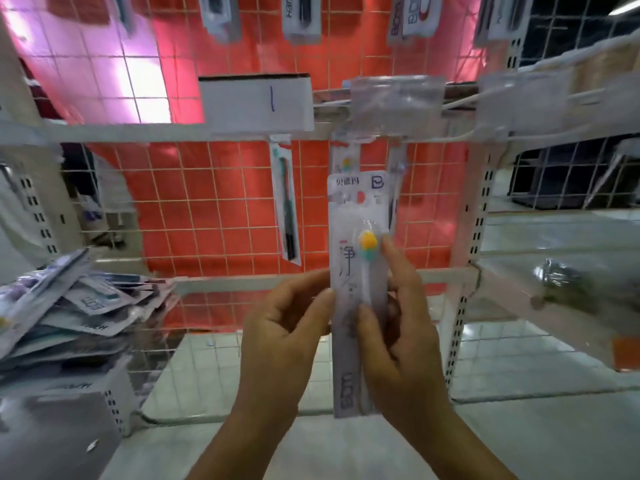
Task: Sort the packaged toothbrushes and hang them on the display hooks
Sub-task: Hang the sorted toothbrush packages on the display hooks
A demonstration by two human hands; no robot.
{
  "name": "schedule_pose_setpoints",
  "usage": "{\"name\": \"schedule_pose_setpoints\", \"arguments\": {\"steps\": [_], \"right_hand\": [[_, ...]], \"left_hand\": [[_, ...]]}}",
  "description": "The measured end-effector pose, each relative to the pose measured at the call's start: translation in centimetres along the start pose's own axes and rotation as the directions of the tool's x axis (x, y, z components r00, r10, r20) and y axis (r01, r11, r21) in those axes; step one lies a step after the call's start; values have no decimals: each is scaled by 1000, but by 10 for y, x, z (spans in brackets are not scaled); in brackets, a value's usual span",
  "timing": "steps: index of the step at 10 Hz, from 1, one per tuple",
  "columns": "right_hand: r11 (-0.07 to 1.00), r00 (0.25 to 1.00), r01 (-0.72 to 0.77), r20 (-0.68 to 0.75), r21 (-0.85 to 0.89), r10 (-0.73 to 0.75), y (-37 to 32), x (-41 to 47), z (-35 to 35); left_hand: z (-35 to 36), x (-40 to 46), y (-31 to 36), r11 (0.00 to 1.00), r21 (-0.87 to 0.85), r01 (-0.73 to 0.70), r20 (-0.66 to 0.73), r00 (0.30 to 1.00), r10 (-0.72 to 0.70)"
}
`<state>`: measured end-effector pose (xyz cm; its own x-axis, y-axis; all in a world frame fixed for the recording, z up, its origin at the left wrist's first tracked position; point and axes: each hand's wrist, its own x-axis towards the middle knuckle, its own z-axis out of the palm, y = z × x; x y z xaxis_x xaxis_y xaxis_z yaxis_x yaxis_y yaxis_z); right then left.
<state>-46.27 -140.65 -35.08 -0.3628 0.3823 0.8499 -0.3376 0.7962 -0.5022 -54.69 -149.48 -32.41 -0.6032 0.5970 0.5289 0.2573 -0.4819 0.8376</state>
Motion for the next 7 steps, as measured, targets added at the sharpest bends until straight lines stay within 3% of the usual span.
{"name": "schedule_pose_setpoints", "arguments": {"steps": [2, 5, 7], "right_hand": [[999, 991, -1, -135, -52, -6, 3, 37, -21], [996, 995, 48, -82, -80, -54, 15, 71, -14], [979, 977, 112, -163, -173, -140, 32, 72, -10]], "left_hand": [[8, 12, -12, 999, 38, 0, -49, 999, 2], [34, 27, -11, 1000, 16, -6, -30, 1000, 7], [33, 34, -21, 1000, 17, 26, -40, 999, -26]]}}
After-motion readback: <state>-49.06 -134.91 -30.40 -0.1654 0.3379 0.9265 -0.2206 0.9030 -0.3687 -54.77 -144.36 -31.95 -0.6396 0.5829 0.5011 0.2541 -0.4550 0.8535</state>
